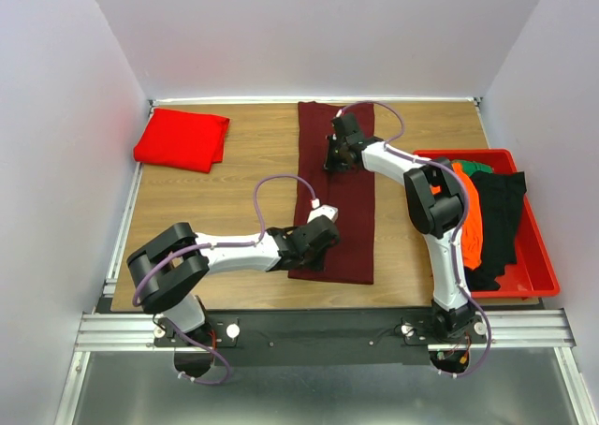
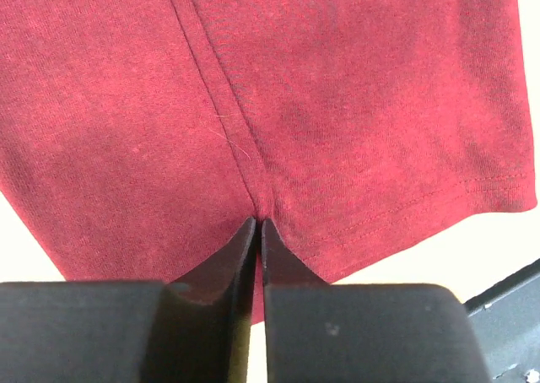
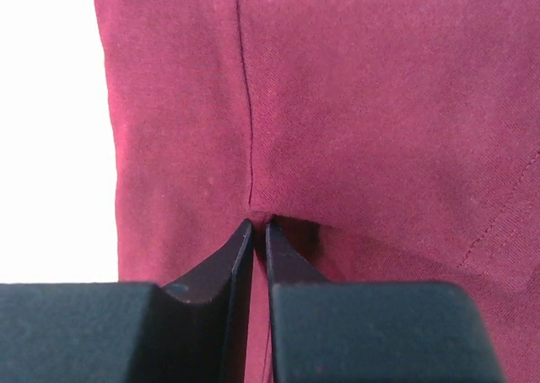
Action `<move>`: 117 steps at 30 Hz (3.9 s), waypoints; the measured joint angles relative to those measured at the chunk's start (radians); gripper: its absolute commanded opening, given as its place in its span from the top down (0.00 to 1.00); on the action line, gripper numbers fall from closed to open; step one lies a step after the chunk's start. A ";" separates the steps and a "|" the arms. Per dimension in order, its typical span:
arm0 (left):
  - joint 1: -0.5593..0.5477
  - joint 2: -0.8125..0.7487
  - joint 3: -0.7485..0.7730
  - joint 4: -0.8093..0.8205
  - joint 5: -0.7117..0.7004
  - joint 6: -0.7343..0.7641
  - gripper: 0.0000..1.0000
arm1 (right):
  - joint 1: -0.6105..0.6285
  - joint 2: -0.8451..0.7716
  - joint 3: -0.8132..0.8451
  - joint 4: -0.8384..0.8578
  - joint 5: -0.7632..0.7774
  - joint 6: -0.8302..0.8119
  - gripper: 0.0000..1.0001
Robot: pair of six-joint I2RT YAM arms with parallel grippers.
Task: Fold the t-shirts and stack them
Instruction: Fold the tshirt
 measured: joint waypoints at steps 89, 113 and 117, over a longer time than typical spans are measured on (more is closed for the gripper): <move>0.247 -0.371 -0.314 0.094 0.109 -0.090 0.57 | 0.085 -0.633 -0.719 0.018 0.123 0.077 0.59; 0.157 -0.278 -0.370 0.212 0.290 -0.122 0.85 | 0.090 -1.101 -1.047 -0.249 -0.016 0.232 0.48; 0.157 -0.279 -0.370 0.205 0.300 -0.123 0.90 | 0.090 -1.113 -1.069 -0.297 -0.043 0.241 0.48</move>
